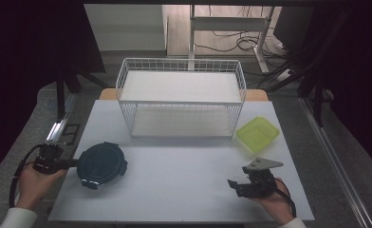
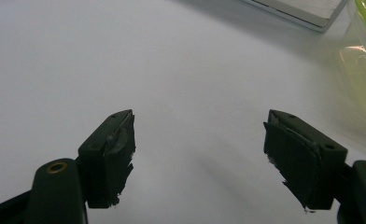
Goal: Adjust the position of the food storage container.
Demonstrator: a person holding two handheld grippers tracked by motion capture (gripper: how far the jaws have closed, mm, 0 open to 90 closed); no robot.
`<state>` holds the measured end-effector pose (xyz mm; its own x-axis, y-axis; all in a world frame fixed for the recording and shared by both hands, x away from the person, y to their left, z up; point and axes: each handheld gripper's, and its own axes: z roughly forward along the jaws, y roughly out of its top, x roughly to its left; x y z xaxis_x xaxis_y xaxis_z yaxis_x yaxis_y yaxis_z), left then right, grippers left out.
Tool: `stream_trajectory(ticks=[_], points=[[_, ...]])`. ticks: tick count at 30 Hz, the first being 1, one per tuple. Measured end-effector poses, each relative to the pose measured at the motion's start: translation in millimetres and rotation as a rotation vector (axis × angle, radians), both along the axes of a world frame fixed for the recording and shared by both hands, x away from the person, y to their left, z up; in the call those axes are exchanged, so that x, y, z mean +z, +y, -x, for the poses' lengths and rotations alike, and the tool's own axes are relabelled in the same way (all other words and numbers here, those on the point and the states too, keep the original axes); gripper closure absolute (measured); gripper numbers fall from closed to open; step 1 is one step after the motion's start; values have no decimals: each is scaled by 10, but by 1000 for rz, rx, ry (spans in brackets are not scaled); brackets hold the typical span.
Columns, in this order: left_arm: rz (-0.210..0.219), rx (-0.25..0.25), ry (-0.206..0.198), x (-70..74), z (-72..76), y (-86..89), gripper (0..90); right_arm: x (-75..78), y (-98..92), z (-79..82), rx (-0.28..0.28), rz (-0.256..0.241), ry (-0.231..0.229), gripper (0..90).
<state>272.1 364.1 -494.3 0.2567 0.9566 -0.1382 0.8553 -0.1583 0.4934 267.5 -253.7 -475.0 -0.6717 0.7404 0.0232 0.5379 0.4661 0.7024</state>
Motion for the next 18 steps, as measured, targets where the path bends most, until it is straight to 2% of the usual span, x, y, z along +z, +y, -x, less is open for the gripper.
stream_trajectory(ticks=[5, 8, 13, 15, 18], points=[[8, -18, 3, -14, -27, -119, 900, 3, -3, -10, -7, 0, 1, 246], [29, -31, 0, -22, -50, -193, 900, 4, -2, -8, -7, 1, 2, 246], [34, -47, -1, -22, -57, -306, 900, 8, -12, -6, -8, 1, 2, 247], [45, -58, -1, -25, -56, -371, 900, 7, -19, -7, -11, 1, 2, 247], [83, -102, 4, -37, -59, -540, 900, 9, -17, -6, -12, -1, 0, 247]])
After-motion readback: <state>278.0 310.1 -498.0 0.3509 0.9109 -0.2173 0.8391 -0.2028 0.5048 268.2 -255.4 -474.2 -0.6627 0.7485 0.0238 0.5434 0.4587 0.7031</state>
